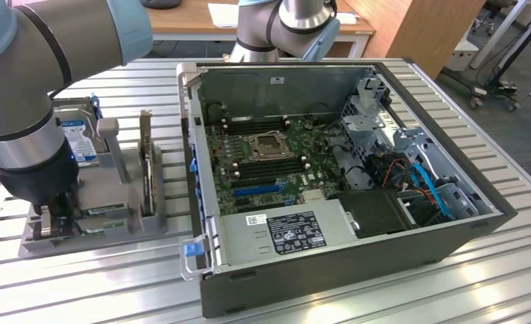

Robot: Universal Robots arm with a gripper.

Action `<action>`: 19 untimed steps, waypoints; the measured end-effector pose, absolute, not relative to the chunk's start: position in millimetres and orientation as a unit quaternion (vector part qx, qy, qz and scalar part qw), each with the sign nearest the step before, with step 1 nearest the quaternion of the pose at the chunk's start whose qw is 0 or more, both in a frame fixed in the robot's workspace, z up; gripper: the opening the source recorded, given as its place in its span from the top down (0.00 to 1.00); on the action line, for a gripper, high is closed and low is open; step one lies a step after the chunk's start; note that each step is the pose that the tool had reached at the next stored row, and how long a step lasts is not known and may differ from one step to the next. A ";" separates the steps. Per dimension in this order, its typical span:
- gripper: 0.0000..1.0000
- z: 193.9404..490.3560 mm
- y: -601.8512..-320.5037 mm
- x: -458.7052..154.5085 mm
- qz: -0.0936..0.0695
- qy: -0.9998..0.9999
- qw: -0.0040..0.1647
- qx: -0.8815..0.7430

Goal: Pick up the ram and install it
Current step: 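Pick up the ram and move it above insertion slot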

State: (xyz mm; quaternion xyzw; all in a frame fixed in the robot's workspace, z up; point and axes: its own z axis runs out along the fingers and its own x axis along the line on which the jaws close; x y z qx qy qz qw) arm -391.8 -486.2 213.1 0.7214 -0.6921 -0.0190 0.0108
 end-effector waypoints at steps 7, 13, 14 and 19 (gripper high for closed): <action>0.64 210.5 -486.2 -391.7 -0.019 -0.692 0.011 0.721; 0.64 207.3 -486.3 -391.8 -0.019 -0.692 0.011 0.721; 0.64 207.3 -486.3 -391.8 -0.019 -0.692 0.011 0.721; 0.64 207.0 -486.3 -390.4 -0.019 -0.692 0.011 0.722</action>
